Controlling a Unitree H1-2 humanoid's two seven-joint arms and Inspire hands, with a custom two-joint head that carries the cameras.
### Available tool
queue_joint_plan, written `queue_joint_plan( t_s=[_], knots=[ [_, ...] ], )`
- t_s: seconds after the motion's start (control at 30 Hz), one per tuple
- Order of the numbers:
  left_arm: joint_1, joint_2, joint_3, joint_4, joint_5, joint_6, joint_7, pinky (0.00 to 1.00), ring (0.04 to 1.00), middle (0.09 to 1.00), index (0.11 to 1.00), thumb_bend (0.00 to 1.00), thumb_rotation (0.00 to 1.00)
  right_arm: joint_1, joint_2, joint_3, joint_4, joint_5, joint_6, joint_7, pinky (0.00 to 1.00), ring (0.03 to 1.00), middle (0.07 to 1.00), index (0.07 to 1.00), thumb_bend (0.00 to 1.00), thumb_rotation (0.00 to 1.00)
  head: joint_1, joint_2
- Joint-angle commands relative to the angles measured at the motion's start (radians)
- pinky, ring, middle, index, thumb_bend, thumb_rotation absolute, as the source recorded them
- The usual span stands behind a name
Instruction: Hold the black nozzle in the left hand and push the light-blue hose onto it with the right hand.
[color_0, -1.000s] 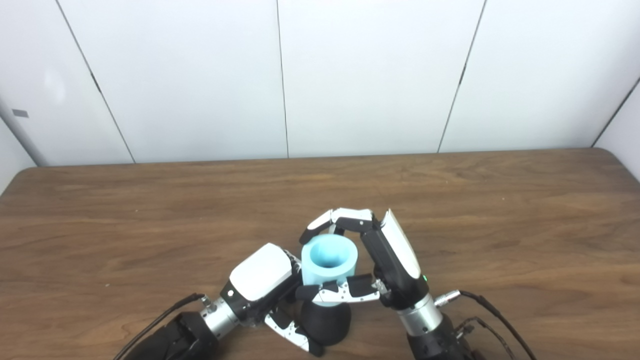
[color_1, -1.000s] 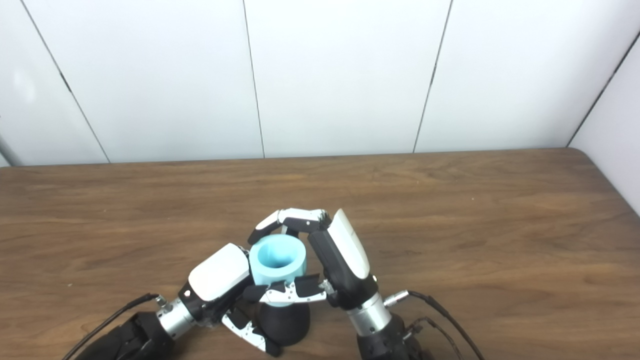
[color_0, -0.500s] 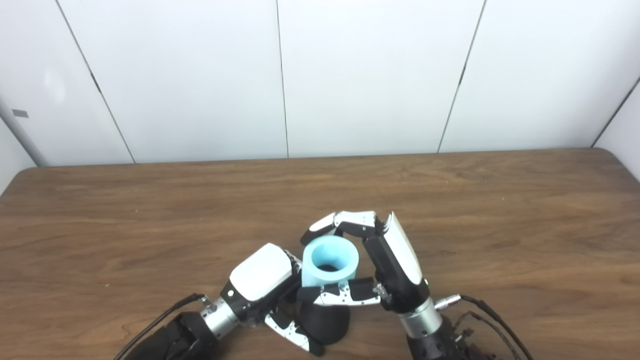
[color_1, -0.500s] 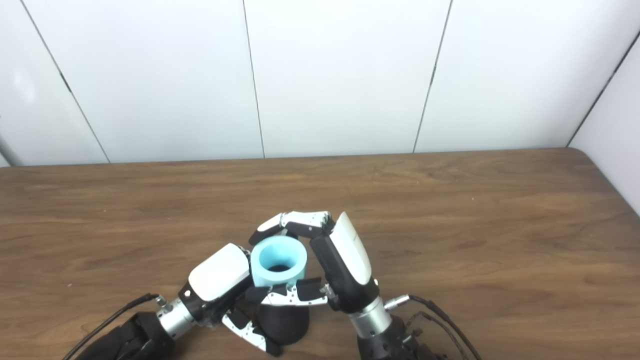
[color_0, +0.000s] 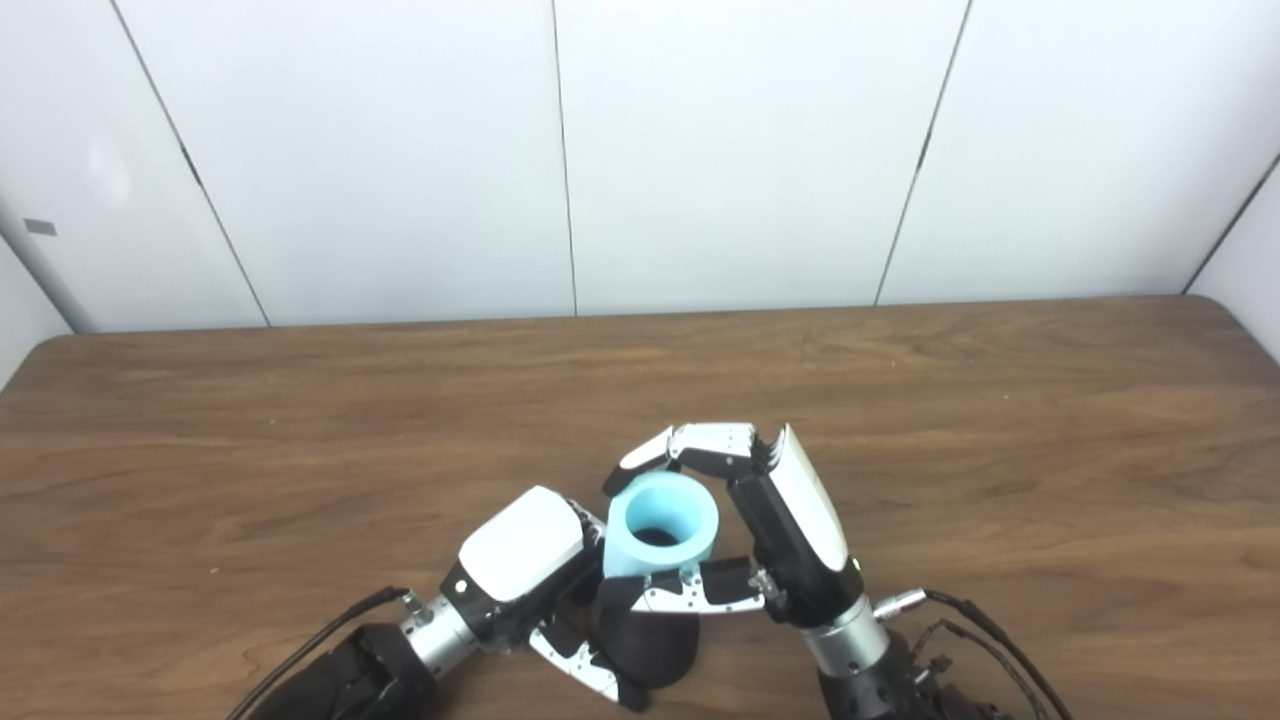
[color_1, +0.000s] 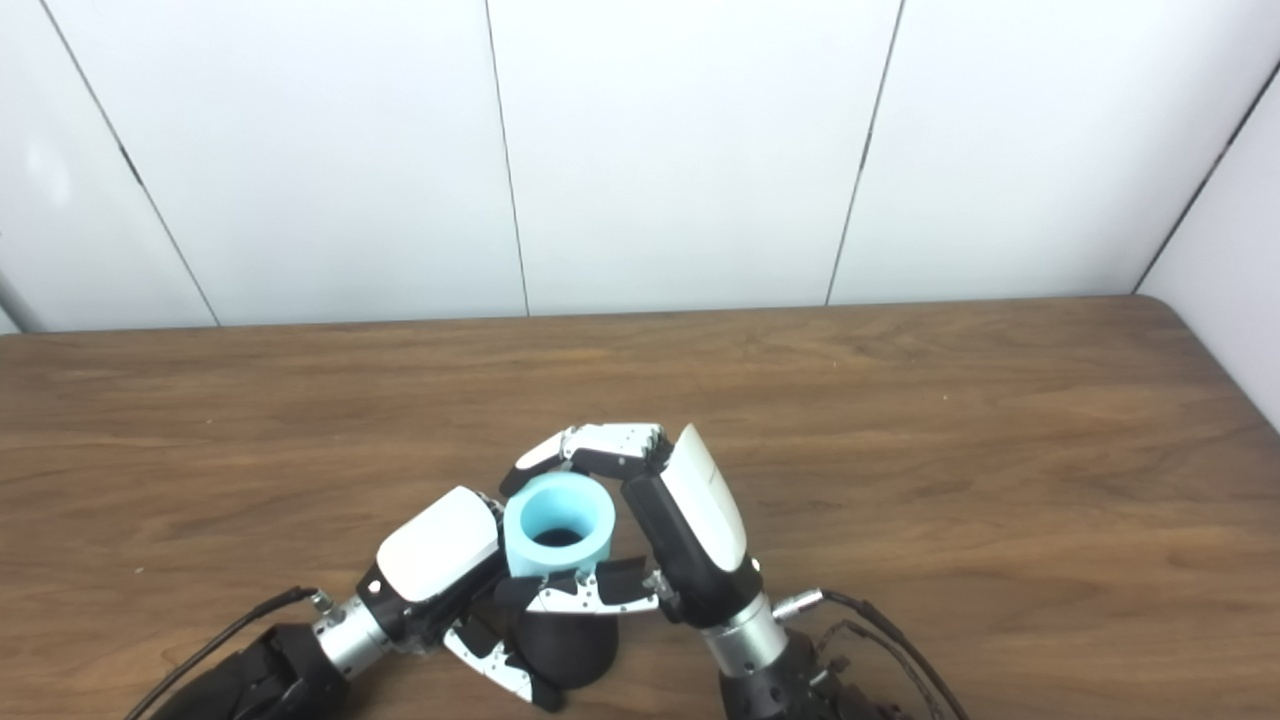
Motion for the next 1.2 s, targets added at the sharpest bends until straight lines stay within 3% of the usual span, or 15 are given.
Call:
queue_joint_plan(
  t_s=[0.0,0.13,0.3,0.4,0.47,0.67,0.97,1.17],
  knots=[
    [0.093,-0.026,-0.050,0.054,0.026,0.032,-0.081,0.15,0.211,0.472,0.483,0.52,0.00,-0.014,-0.012,0.011,0.011,-0.017,-0.013,-0.002,0.29,0.375,0.476,0.494,0.53,0.00,-0.001,0.000],
    [0.099,-0.028,-0.041,0.042,-0.010,0.053,-0.128,0.26,0.340,0.440,0.530,0.52,0.00,-0.012,-0.010,0.011,0.015,-0.020,-0.013,-0.003,0.29,0.367,0.475,0.496,0.52,0.00,-0.002,0.000],
    [0.103,-0.032,-0.034,0.035,-0.053,0.046,-0.142,0.28,0.369,0.438,0.540,0.52,0.00,-0.008,-0.007,0.004,0.013,-0.029,-0.013,0.002,0.28,0.354,0.471,0.501,0.52,0.00,-0.002,0.001],
    [0.104,-0.030,-0.032,0.028,-0.073,0.044,-0.157,0.37,0.466,0.515,0.569,0.87,0.10,-0.006,-0.005,0.001,0.011,-0.025,-0.013,0.010,0.27,0.349,0.472,0.499,0.52,0.00,-0.003,0.002],
    [0.103,-0.029,-0.033,0.028,-0.078,0.035,-0.156,0.43,0.516,0.551,0.585,0.94,0.18,-0.007,-0.007,0.003,0.012,-0.026,-0.013,0.006,0.28,0.354,0.472,0.499,0.52,0.00,-0.003,0.002],
    [0.112,-0.034,-0.024,0.023,-0.081,0.044,-0.146,0.48,0.576,0.606,0.616,0.94,0.25,-0.007,-0.008,0.004,0.013,-0.030,-0.013,0.007,0.28,0.361,0.472,0.500,0.52,0.00,-0.003,0.002],
    [0.135,-0.052,-0.004,-0.016,-0.110,0.089,-0.181,0.54,0.638,0.668,0.676,0.97,0.22,-0.006,-0.009,0.006,0.012,-0.024,-0.013,0.018,0.27,0.351,0.471,0.500,0.52,0.00,-0.003,0.003],
    [0.134,-0.057,-0.004,-0.013,-0.136,0.079,-0.198,0.56,0.664,0.699,0.714,0.98,0.20,-0.005,-0.008,0.006,0.013,-0.020,-0.013,0.021,0.26,0.339,0.469,0.504,0.52,0.00,-0.003,0.003]
  ],
)
